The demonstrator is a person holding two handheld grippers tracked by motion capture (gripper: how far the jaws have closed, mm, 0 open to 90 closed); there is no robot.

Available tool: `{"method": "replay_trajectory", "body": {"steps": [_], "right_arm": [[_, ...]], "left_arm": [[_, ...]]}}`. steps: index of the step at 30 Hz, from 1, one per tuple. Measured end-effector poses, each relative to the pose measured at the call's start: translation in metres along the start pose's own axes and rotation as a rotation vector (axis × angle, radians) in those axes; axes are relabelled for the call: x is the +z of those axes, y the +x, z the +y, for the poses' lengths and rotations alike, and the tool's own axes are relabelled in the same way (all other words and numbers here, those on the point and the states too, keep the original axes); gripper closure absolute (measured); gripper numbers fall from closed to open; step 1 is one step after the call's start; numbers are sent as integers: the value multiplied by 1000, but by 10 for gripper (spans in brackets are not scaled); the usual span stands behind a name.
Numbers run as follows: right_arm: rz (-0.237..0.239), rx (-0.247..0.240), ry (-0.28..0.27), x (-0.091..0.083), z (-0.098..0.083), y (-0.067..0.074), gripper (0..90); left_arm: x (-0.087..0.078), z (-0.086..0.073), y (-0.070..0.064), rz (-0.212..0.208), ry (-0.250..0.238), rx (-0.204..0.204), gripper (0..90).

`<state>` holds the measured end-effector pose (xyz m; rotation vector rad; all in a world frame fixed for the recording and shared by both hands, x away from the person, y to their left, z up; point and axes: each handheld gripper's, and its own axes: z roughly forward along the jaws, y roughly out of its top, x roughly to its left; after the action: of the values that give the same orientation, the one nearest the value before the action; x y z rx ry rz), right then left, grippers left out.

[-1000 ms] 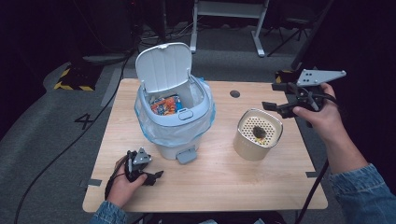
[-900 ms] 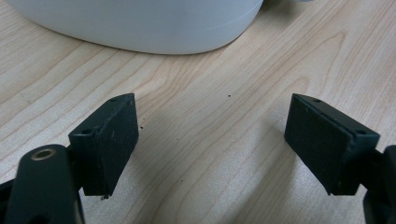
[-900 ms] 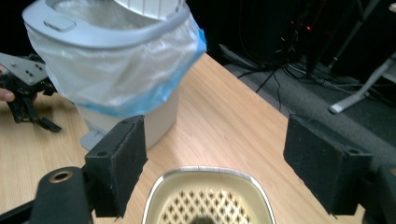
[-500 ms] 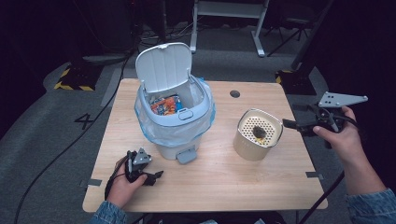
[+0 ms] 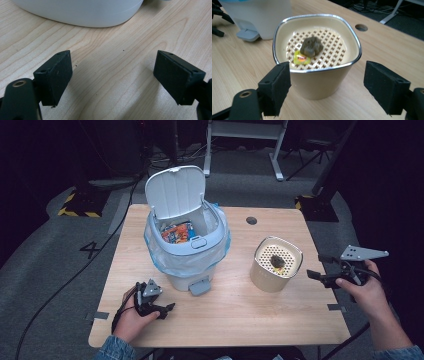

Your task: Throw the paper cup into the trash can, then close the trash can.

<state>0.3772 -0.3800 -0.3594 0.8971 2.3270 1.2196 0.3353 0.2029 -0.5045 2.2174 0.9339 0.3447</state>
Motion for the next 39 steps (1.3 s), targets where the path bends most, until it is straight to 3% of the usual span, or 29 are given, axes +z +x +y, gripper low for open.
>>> {"method": "replay_trajectory", "body": {"steps": [9,13,15,18,22,25,30,32,37,39], "right_arm": [[-4,31,43,17,-47,11,213],[-6,39,76,26,-67,18,214],[0,78,118,31,-78,21,282],[-28,77,143,37,-91,25,261],[-50,99,128,47,-111,27,234],[-51,123,116,50,-121,26,231],[-61,134,124,55,-133,27,222],[-89,108,120,55,-135,26,237],[-98,109,134,55,-136,21,227],[-106,108,137,55,-136,22,213]], "left_arm": [[0,0,-1,4,1,-2,162],[0,0,-1,6,0,-3,164],[-1,0,-1,7,-2,-5,171],[-1,-1,0,8,-5,-6,182],[-3,0,0,28,-7,-7,249],[-9,2,1,71,-19,12,288],[-20,7,4,30,-53,-12,292],[-28,11,7,8,-69,-13,303],[-57,25,23,-57,-122,-28,315],[-71,33,30,-44,-145,-26,311]]}}
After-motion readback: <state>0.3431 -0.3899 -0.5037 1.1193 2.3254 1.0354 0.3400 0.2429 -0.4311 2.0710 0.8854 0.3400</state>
